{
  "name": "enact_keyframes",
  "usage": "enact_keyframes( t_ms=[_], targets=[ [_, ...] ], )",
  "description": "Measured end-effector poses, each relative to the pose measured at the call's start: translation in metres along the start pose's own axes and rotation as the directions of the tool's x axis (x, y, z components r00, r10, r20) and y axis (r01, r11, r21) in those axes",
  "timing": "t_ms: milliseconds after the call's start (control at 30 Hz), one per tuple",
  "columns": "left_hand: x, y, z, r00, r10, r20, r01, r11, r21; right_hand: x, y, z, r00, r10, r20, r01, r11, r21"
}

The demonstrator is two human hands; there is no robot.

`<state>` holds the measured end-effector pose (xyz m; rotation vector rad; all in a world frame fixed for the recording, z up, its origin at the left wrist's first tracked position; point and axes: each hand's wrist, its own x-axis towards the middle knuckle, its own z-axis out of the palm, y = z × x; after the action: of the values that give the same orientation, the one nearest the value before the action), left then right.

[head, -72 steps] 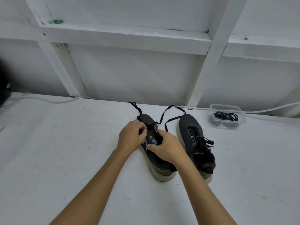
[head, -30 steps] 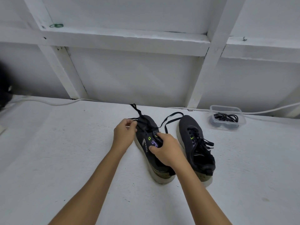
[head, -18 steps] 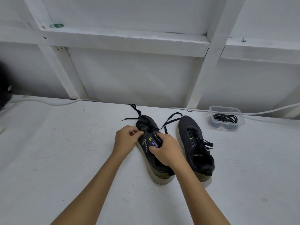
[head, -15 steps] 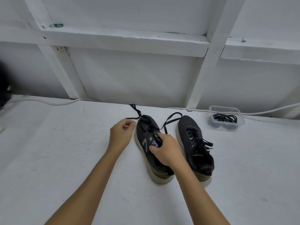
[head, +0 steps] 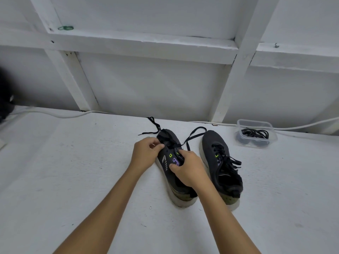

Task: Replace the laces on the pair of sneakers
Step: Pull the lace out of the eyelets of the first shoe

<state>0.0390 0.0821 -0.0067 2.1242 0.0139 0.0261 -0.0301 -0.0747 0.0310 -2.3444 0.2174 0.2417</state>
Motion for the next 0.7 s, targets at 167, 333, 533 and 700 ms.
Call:
enact_keyframes(
  t_ms=[167, 333, 533, 700],
  targets=[
    [0.011, 0.004, -0.016, 0.892, -0.343, -0.295, 0.204, 0.887, -0.415, -0.001, 0.001, -0.001, 1.0, 0.002, 0.01, -0.002, 1.0, 0.01],
    [0.004, -0.014, -0.008, 0.96, -0.281, -0.007, 0.272, 0.938, -0.216, 0.002, 0.001, 0.002, 1.0, 0.017, 0.001, -0.017, 1.0, 0.013],
    [-0.009, -0.008, 0.006, 1.0, -0.01, 0.004, 0.011, 0.998, -0.056, 0.002, 0.001, 0.0, 1.0, 0.012, 0.002, -0.012, 1.0, -0.004],
    [0.005, -0.007, 0.004, 0.99, 0.141, 0.007, -0.14, 0.973, 0.183, 0.002, 0.001, 0.0, 1.0, 0.006, 0.001, -0.006, 1.0, 0.002]
  ],
)
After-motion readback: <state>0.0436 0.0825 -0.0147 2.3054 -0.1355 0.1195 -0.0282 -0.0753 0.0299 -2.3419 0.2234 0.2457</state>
